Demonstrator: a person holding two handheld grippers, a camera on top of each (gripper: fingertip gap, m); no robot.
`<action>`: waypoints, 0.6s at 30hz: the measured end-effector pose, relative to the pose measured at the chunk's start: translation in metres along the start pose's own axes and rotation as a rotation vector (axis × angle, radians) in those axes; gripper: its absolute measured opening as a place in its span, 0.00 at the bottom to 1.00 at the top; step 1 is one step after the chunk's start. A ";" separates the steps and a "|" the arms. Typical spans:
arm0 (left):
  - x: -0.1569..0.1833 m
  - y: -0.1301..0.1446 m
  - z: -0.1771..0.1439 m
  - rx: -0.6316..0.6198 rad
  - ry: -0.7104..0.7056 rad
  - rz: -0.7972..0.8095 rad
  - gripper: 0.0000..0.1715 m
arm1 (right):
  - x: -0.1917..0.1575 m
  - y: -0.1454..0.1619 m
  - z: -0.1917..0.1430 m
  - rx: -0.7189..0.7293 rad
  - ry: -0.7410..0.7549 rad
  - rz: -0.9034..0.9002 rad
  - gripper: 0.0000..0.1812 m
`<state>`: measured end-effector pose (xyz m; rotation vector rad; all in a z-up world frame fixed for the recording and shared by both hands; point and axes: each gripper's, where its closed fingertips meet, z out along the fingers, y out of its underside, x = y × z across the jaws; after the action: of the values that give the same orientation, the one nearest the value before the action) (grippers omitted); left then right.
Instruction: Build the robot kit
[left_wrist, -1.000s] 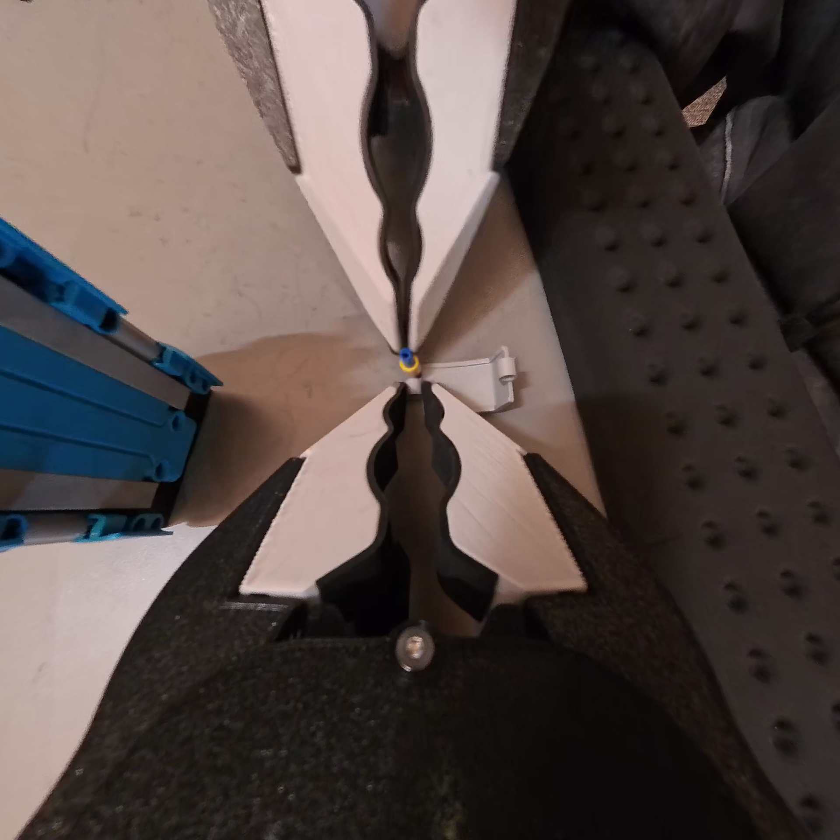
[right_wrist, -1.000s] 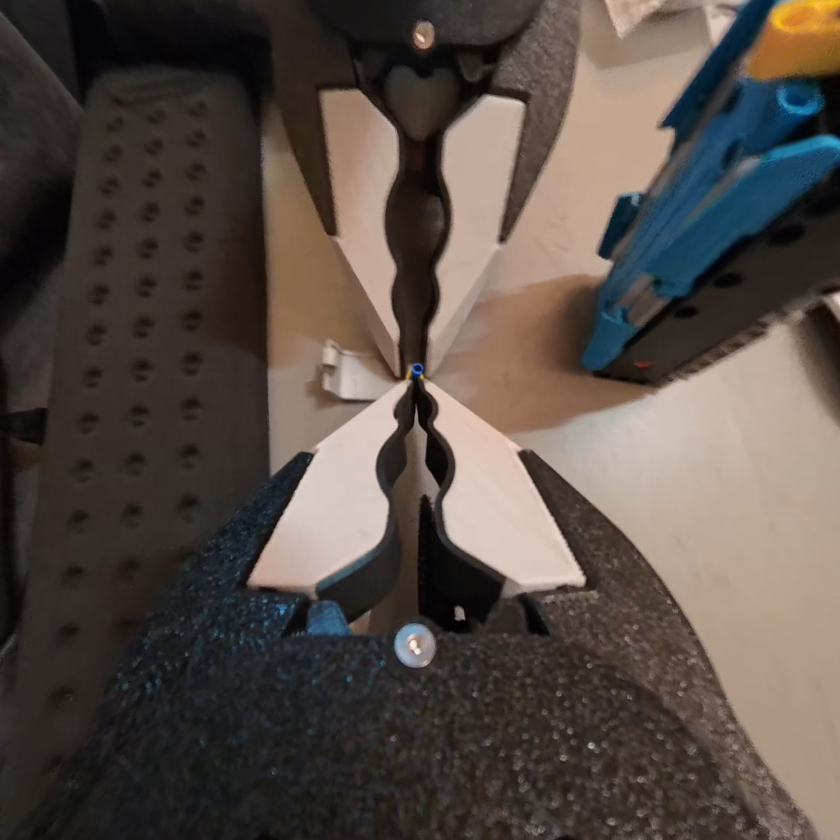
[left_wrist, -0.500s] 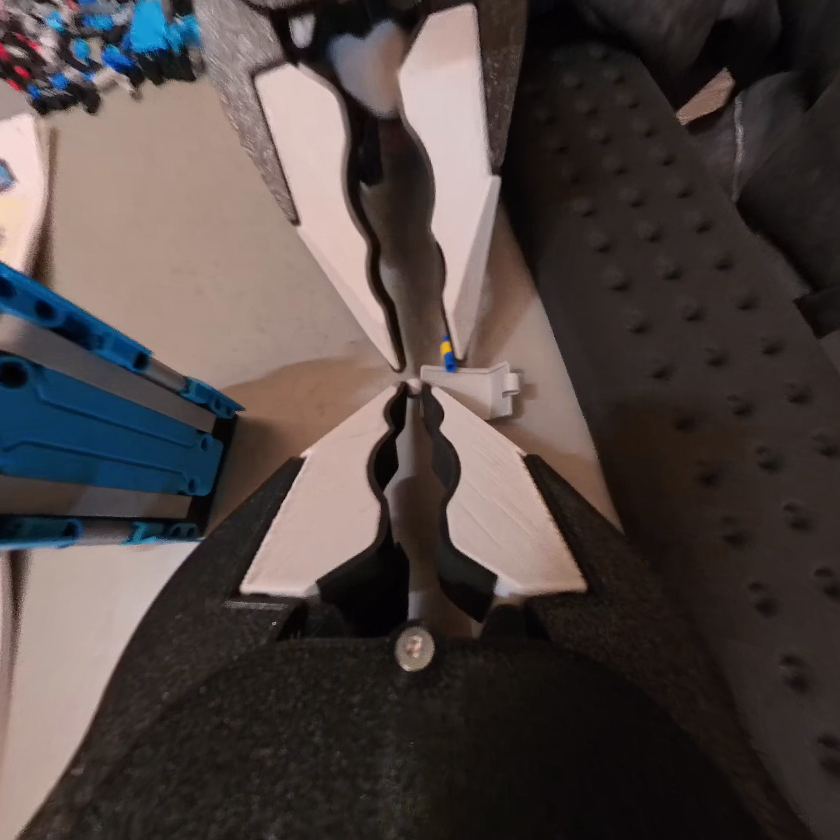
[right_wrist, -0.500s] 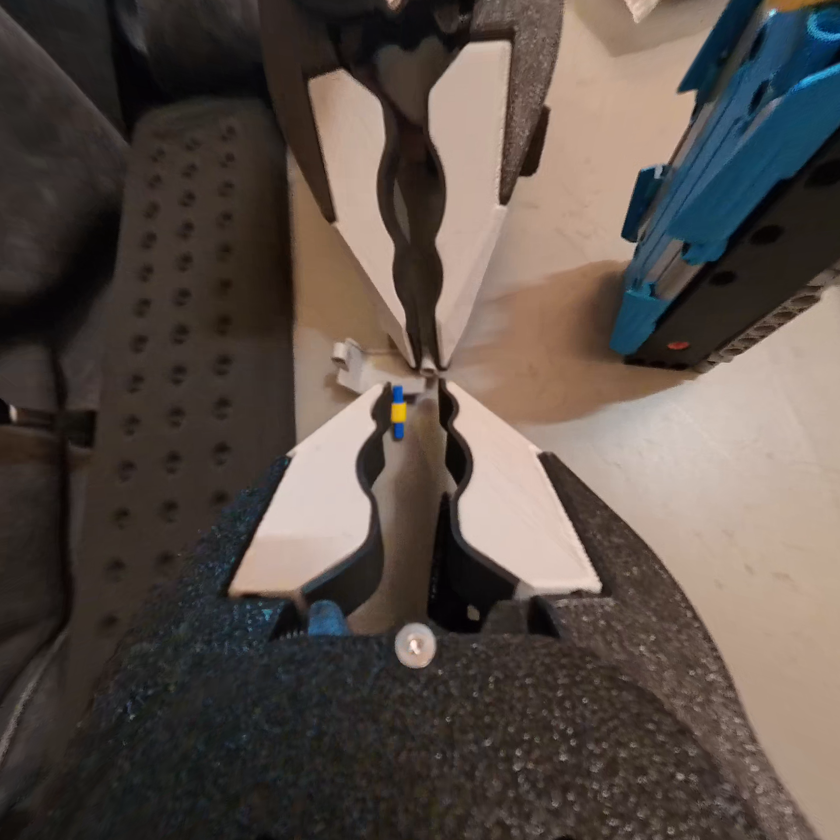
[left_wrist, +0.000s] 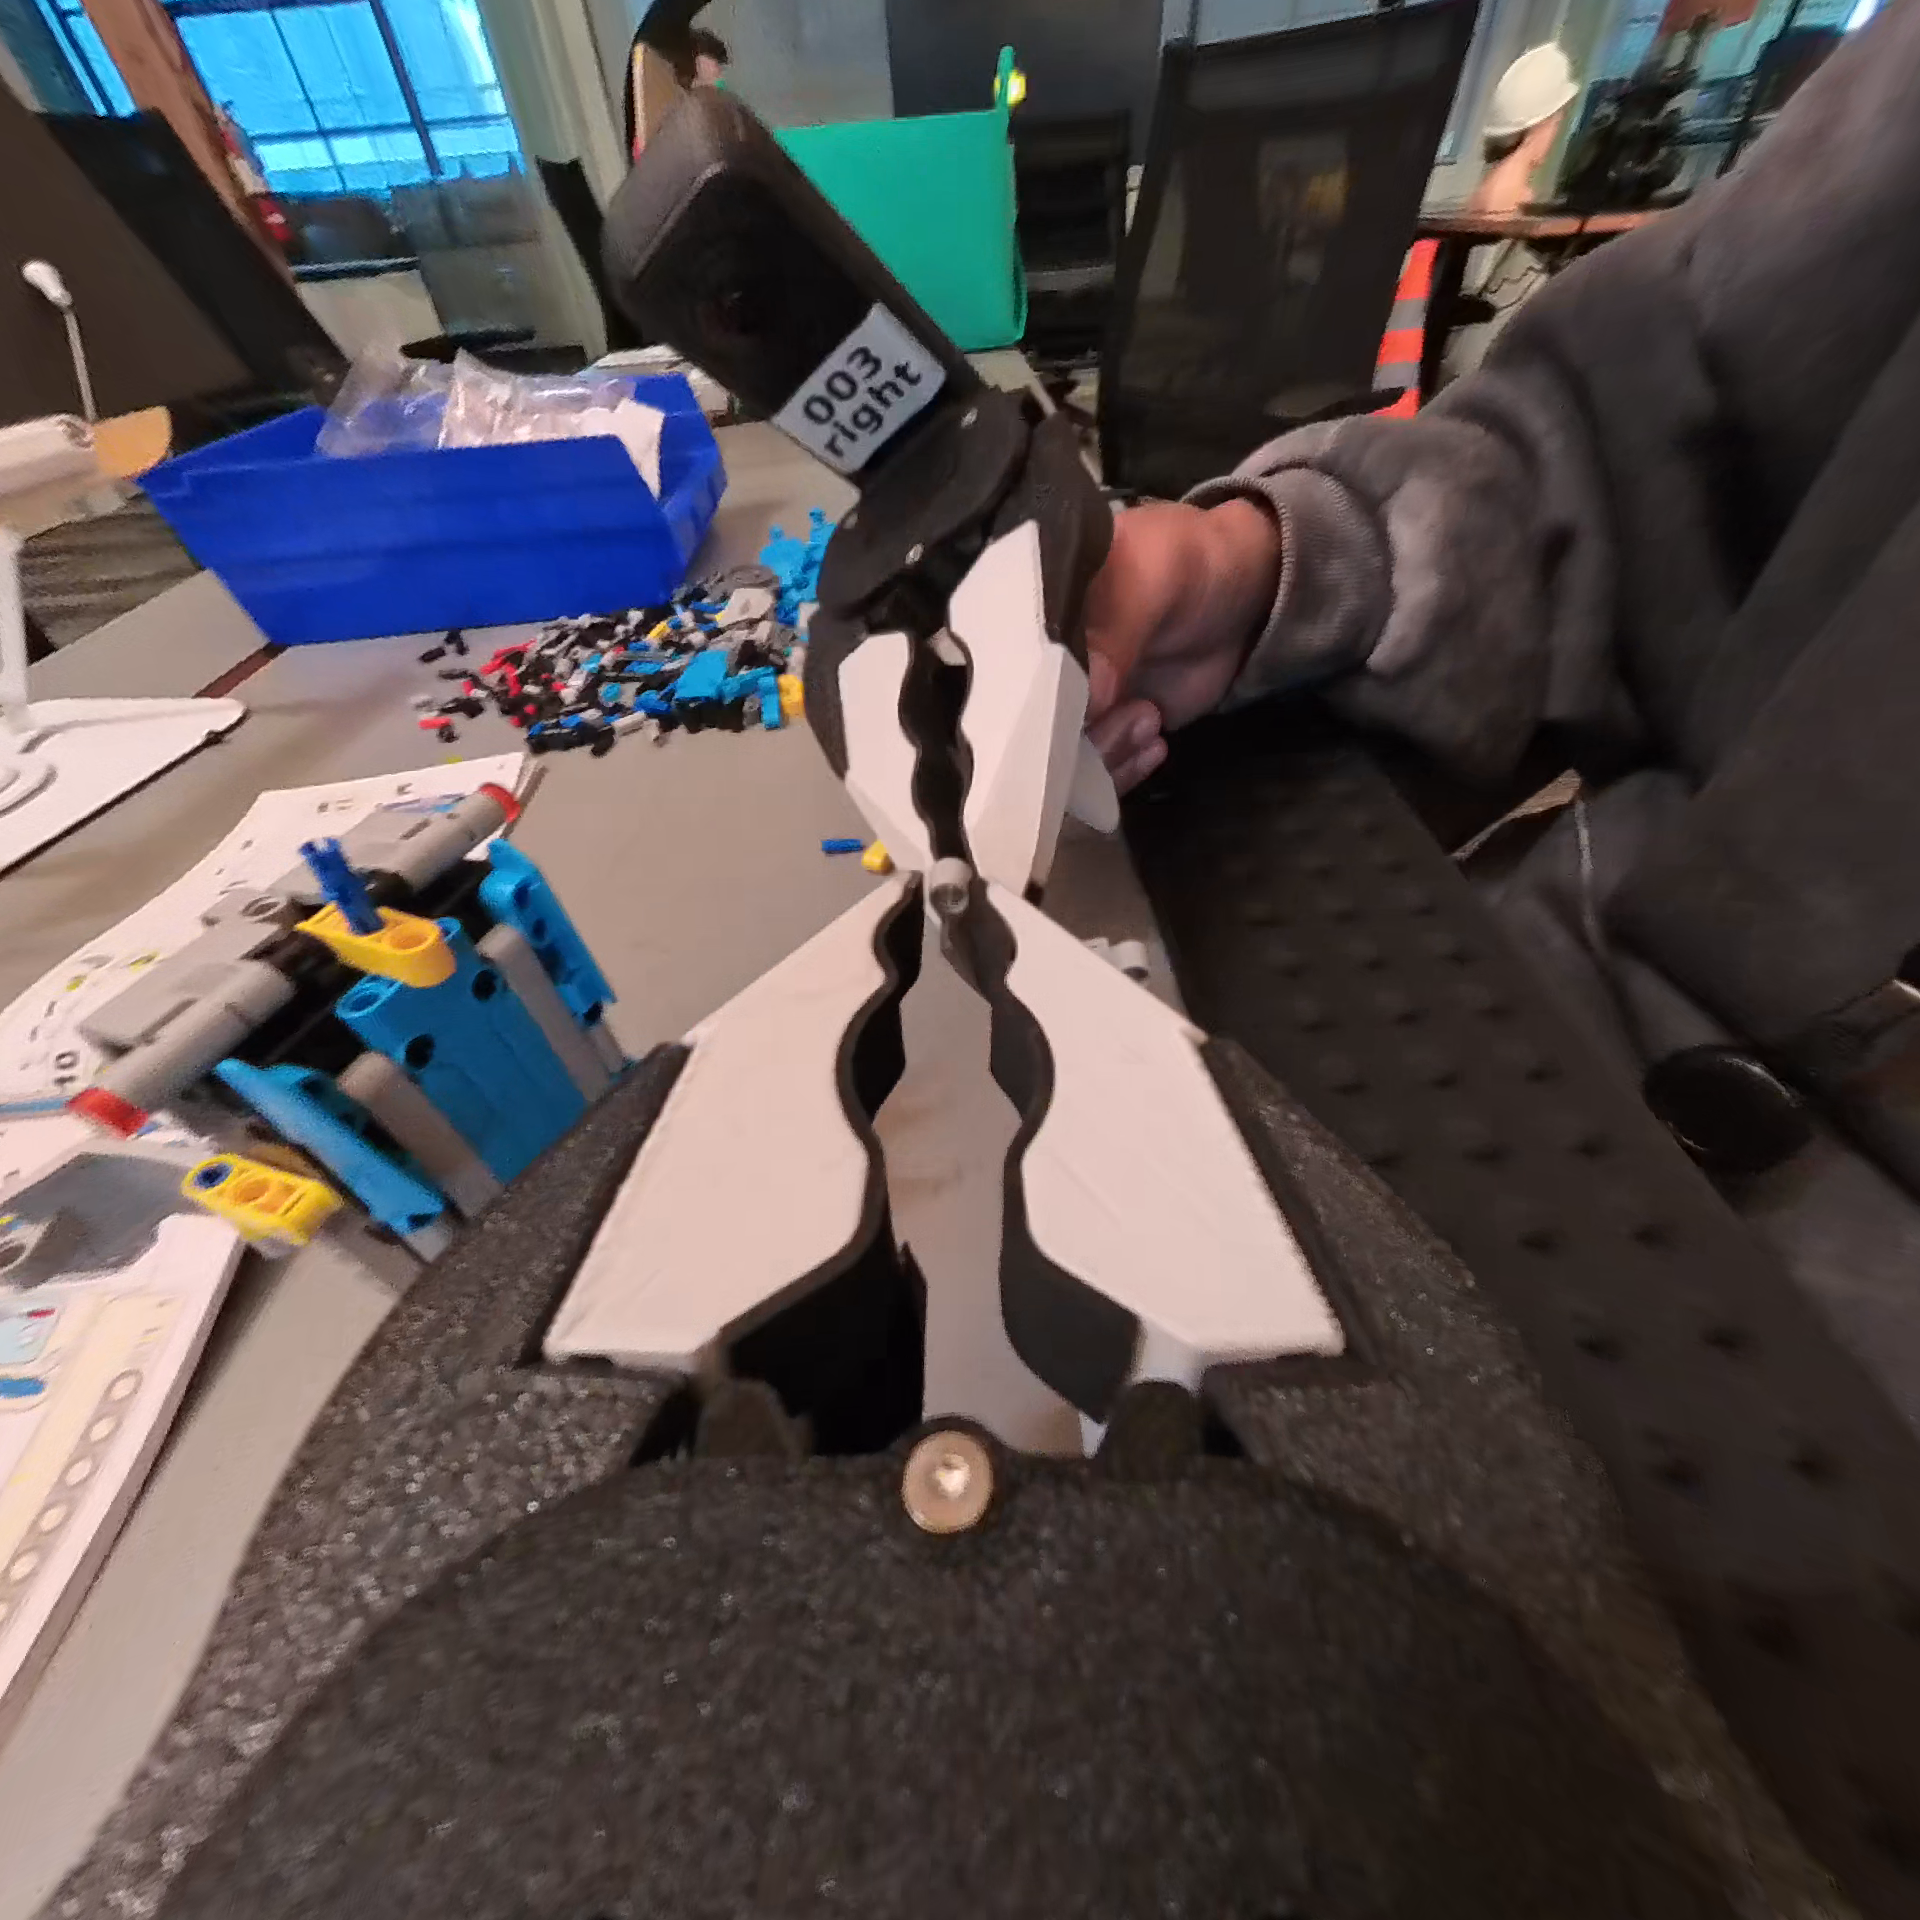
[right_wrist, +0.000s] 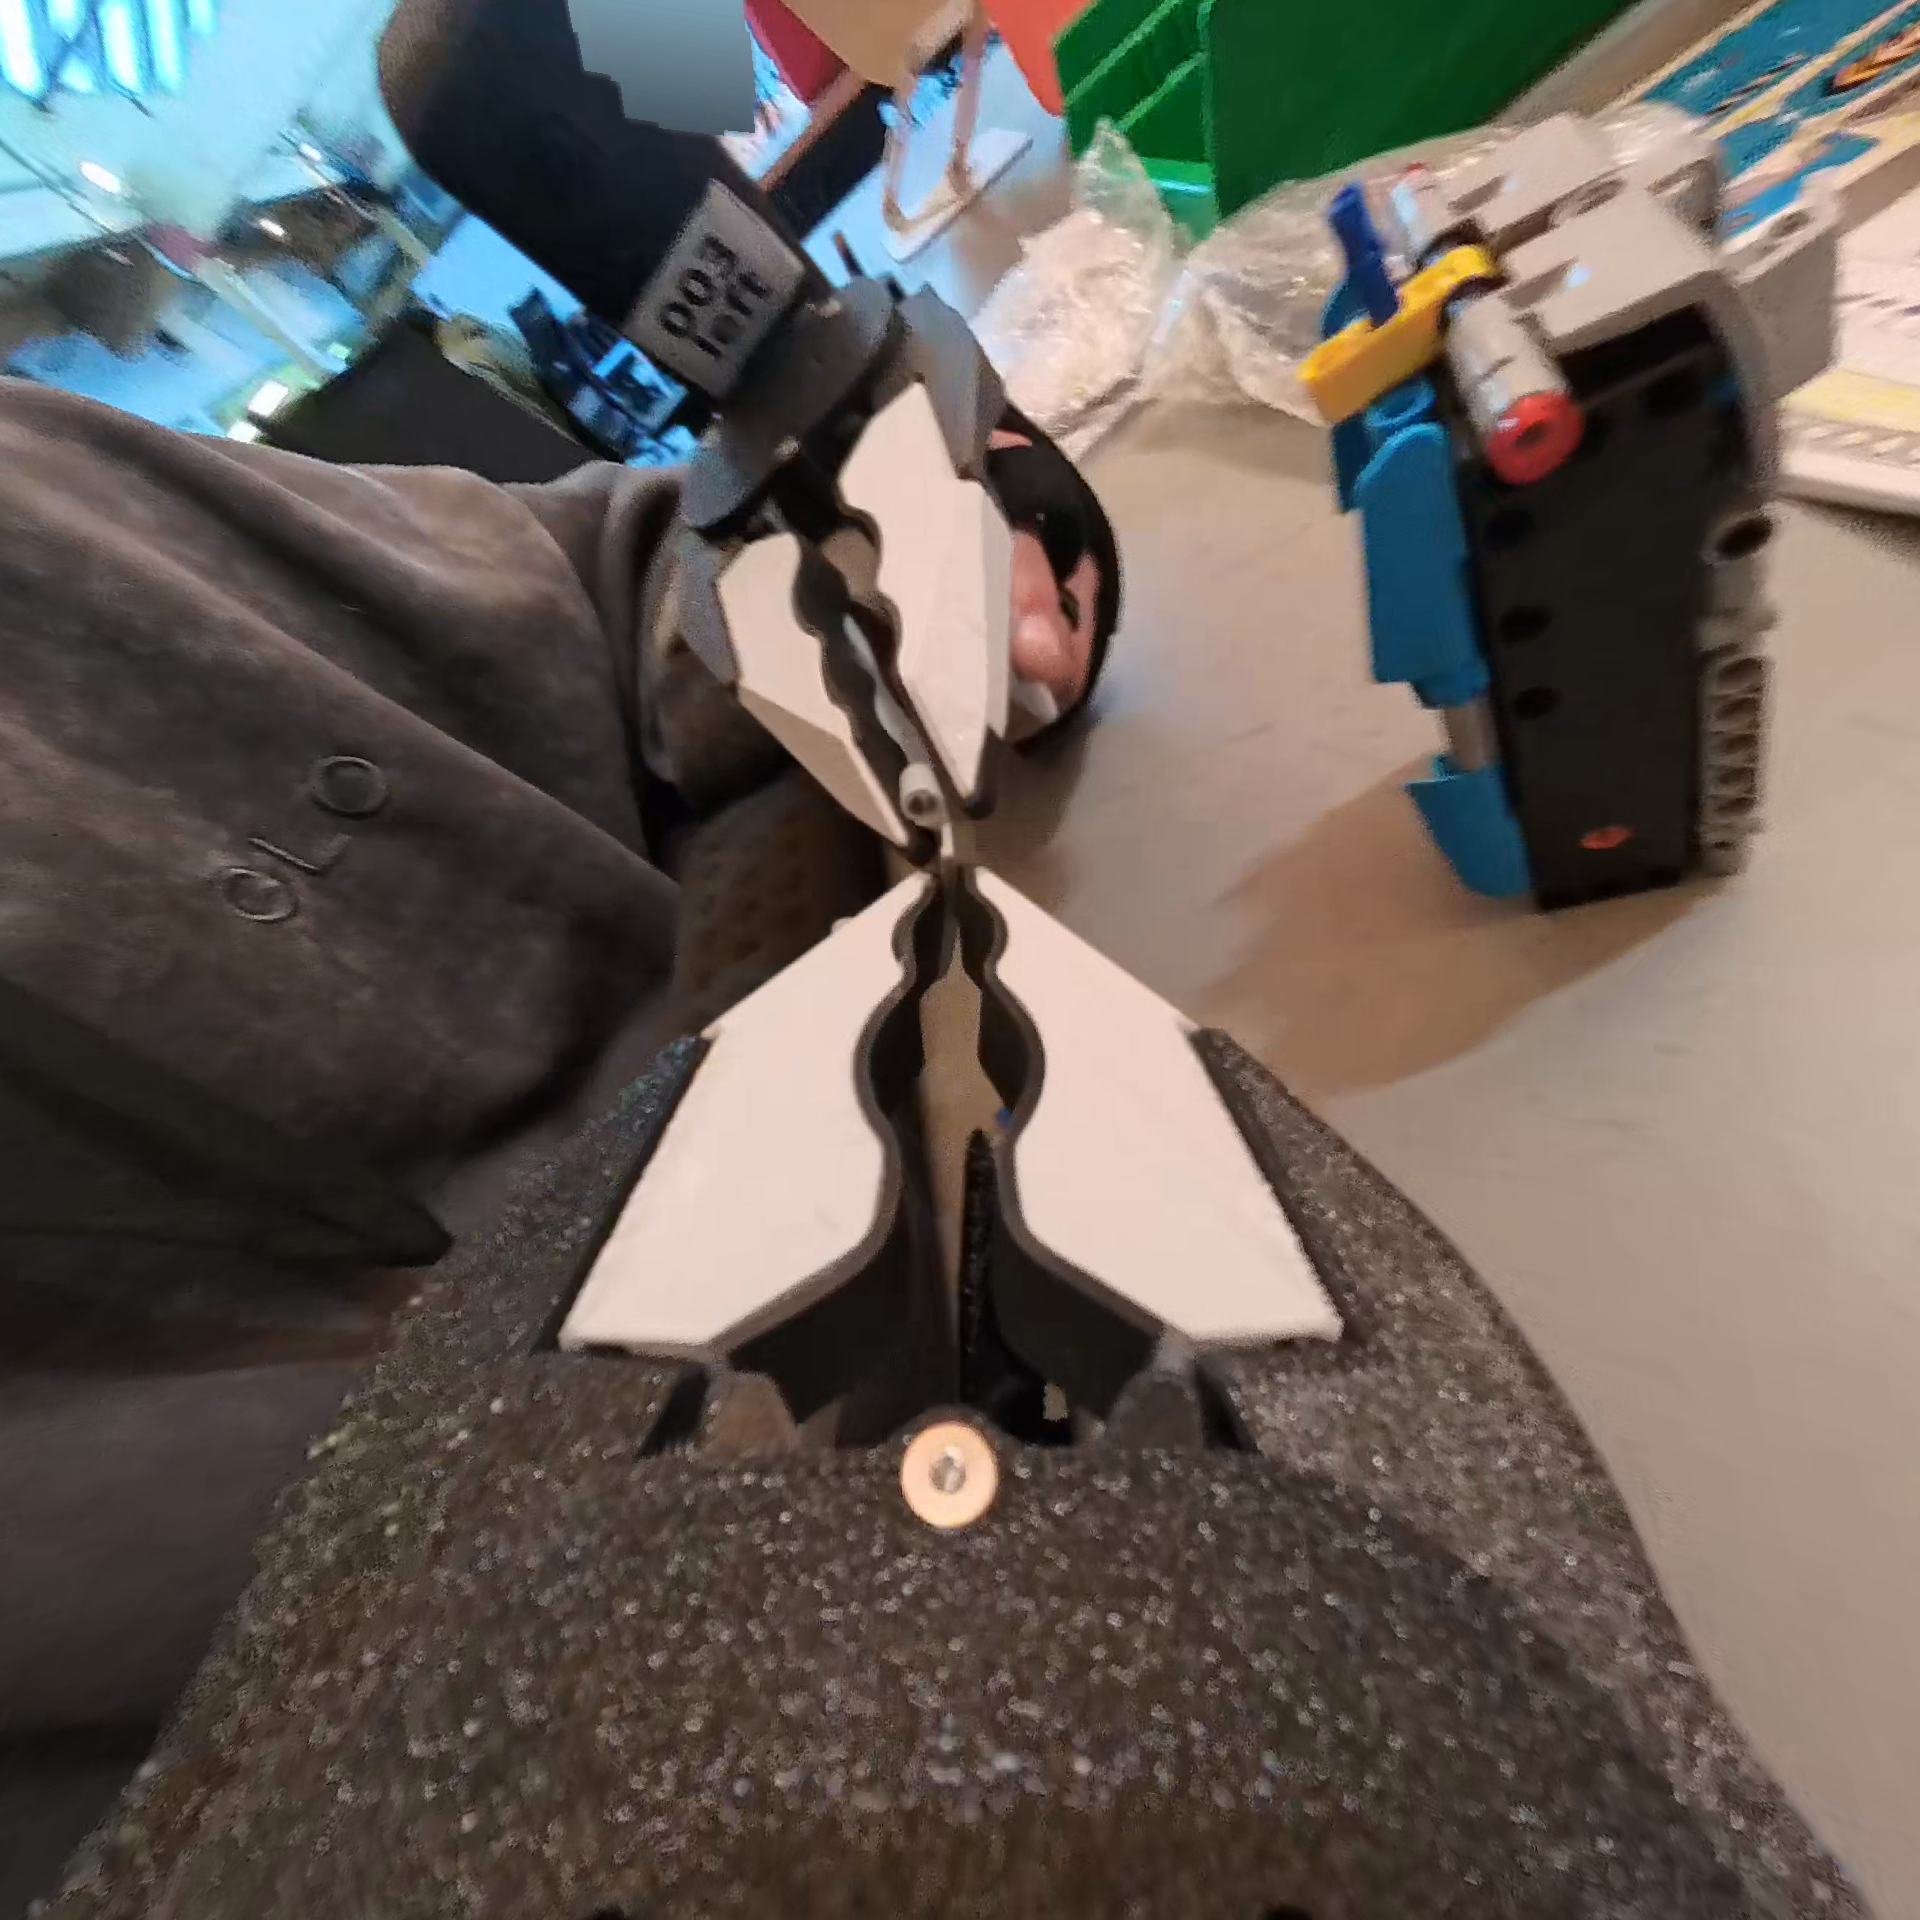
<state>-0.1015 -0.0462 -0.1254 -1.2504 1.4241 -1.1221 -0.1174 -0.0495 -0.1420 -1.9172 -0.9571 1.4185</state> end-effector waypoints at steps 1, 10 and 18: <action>0.003 -0.002 0.000 0.007 0.005 0.012 0.04 | -0.004 0.001 0.001 0.002 -0.009 0.010 0.01; 0.010 -0.008 -0.003 0.008 0.033 0.063 0.03 | -0.016 0.001 -0.002 0.028 -0.048 0.025 0.02; -0.018 0.028 -0.038 -0.170 0.002 0.080 0.03 | 0.010 0.070 0.024 -0.433 0.263 -0.269 0.13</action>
<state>-0.1420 -0.0234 -0.1452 -1.2975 1.5837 -0.9653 -0.1239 -0.0824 -0.2092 -2.1079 -1.4112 0.8270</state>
